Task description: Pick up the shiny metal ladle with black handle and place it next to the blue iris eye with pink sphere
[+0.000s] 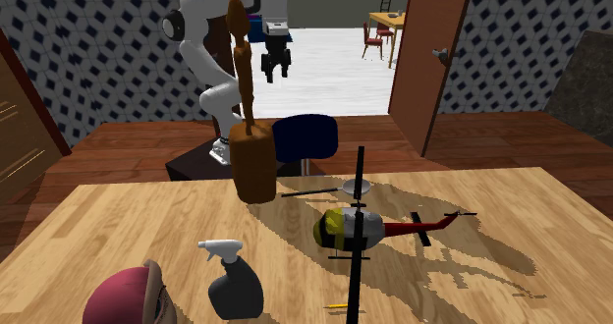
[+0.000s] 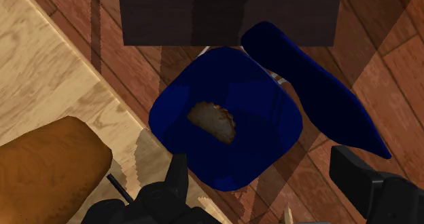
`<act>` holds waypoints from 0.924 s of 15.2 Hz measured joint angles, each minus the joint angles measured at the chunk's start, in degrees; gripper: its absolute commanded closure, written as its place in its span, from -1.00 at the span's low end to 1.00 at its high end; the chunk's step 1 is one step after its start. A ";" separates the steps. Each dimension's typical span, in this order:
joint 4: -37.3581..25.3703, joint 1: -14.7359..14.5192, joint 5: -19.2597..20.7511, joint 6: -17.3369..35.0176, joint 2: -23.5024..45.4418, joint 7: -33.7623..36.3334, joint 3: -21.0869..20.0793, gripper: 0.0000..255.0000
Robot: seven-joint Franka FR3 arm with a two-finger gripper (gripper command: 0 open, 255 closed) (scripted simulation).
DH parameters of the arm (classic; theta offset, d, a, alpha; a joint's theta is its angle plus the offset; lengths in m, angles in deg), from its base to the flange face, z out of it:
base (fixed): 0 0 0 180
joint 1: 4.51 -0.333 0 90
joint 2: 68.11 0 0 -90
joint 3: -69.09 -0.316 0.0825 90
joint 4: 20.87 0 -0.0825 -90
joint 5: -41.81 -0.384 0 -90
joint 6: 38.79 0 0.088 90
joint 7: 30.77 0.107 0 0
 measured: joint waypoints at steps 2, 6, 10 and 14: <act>0.25 -0.04 0.27 0.84 0.69 -0.59 0.26 -1.00; 1.04 -0.01 2.69 5.94 5.44 -5.83 2.97 -1.00; 0.84 0.05 5.02 11.86 11.89 -11.57 5.83 -1.00; -0.57 0.00 6.71 17.16 18.82 -17.04 8.33 -1.00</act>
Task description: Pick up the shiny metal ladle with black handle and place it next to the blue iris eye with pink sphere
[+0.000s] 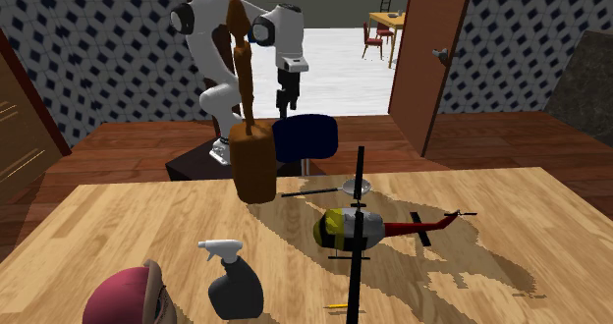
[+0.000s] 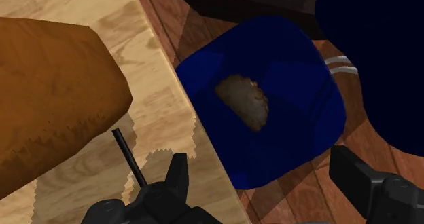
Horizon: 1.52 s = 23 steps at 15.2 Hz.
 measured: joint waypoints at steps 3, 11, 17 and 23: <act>-1.36 0.00 0.93 4.15 5.63 -4.05 1.72 -1.00; -10.37 0.01 1.20 12.33 23.02 -14.49 4.77 -1.00; -20.42 0.82 0.14 15.66 36.57 -22.09 5.45 -1.00; -28.11 1.71 -0.58 17.70 46.41 -26.60 5.00 -1.00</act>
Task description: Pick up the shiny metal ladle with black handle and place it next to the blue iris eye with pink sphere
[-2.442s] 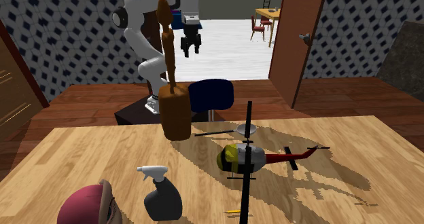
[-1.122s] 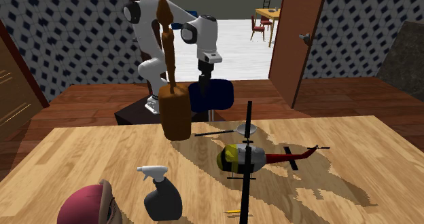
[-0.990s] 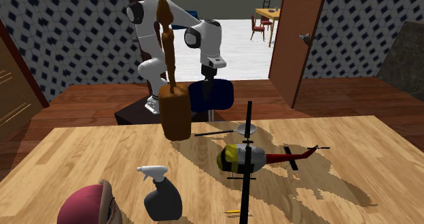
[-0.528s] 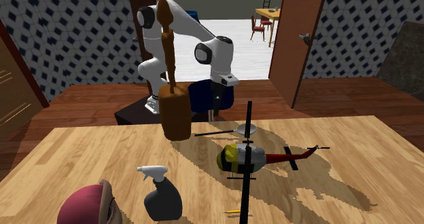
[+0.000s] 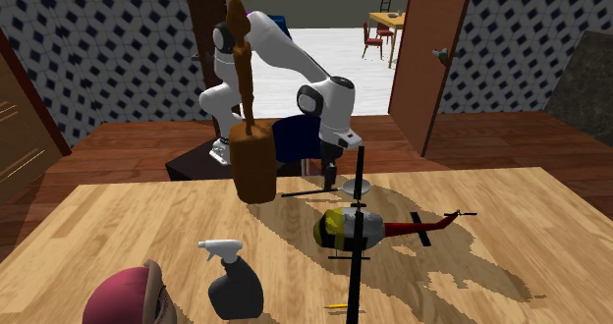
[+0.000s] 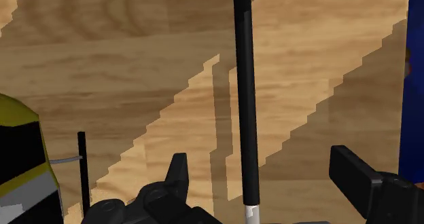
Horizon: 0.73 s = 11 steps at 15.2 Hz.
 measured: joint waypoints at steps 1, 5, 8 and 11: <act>0.12 0.15 -0.04 0.59 0.45 -0.23 0.02 -1.00; 1.69 0.40 -0.07 3.42 1.69 -0.29 0.06 -1.00; 1.78 0.52 -0.14 4.17 2.34 -0.37 0.07 -1.00; 1.82 0.55 -0.15 4.30 2.41 -0.38 0.07 -1.00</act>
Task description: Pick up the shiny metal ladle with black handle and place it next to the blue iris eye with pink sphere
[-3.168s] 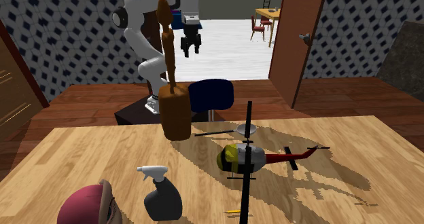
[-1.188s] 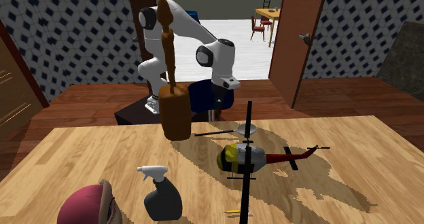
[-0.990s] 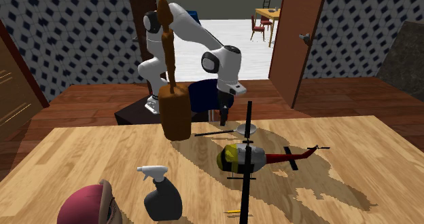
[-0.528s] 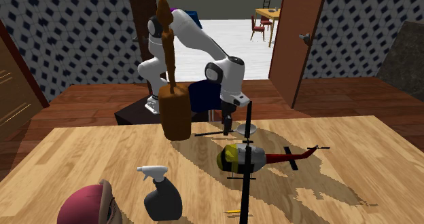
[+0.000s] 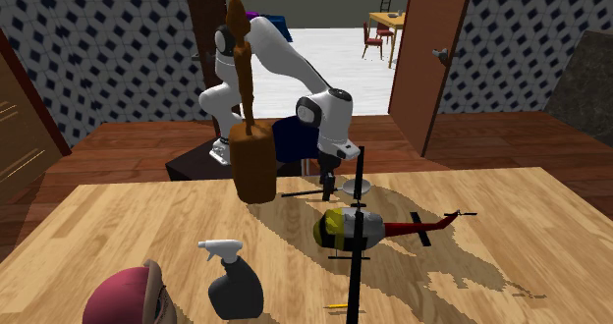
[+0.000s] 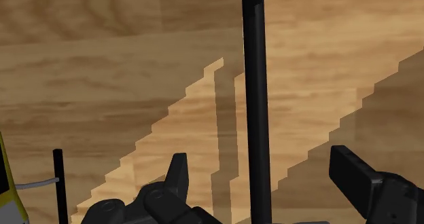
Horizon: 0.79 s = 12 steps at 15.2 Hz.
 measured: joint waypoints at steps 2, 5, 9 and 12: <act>0.00 0.00 0.00 0.01 0.01 0.00 0.00 1.00; -0.04 -0.06 -0.03 -0.08 -0.08 0.00 -0.07 1.00; -0.07 -0.05 -0.02 -0.03 -0.04 0.02 -0.05 1.00; -0.02 -0.05 -0.02 0.03 -0.07 0.02 -0.04 1.00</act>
